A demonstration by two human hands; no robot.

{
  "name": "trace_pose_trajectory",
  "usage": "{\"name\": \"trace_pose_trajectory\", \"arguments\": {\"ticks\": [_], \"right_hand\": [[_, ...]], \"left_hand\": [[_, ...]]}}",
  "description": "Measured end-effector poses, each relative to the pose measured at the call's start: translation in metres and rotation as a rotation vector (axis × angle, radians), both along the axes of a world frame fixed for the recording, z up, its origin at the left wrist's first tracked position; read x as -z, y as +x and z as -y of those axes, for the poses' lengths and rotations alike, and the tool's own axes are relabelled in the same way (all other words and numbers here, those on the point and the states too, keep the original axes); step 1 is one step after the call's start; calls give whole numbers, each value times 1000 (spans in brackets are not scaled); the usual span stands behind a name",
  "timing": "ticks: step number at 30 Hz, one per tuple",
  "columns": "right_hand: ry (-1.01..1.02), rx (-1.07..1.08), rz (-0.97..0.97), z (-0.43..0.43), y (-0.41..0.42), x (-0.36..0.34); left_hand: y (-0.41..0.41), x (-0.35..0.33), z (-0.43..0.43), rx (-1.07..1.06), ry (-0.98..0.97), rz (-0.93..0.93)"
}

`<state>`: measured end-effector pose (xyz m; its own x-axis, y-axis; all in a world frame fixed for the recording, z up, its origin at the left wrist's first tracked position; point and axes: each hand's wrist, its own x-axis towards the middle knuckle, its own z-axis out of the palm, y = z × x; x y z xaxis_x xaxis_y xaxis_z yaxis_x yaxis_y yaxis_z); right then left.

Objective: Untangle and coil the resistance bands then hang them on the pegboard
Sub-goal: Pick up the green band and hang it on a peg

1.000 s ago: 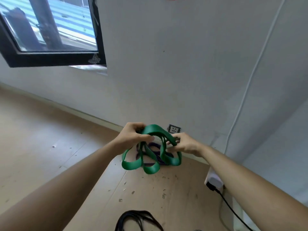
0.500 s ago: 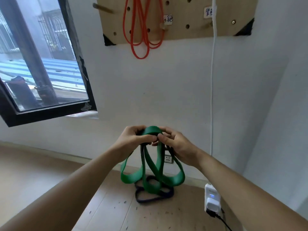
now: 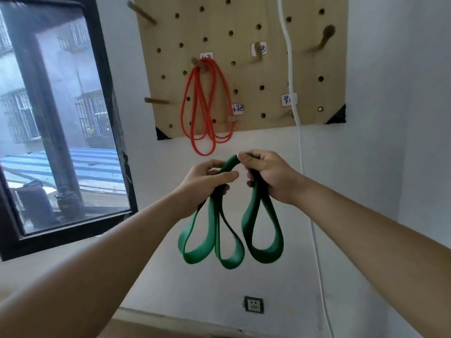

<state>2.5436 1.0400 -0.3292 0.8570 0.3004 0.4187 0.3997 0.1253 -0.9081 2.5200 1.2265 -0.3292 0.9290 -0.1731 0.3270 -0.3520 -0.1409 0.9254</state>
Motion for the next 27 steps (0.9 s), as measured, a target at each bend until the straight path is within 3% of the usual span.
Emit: {"name": "trace_pose_trajectory", "arguments": {"ticks": [4, 10, 15, 27], "right_hand": [[34, 29, 13, 3, 10, -33], [130, 13, -7, 5, 30, -71], [11, 21, 56, 3, 48, -105], [-300, 312, 156, 0, 113, -138]], "left_hand": [[17, -29, 4, -19, 84, 60], [43, -64, 12, -79, -38, 165], [69, -86, 11, -183, -98, 259], [134, -103, 12, -421, 57, 373]]}}
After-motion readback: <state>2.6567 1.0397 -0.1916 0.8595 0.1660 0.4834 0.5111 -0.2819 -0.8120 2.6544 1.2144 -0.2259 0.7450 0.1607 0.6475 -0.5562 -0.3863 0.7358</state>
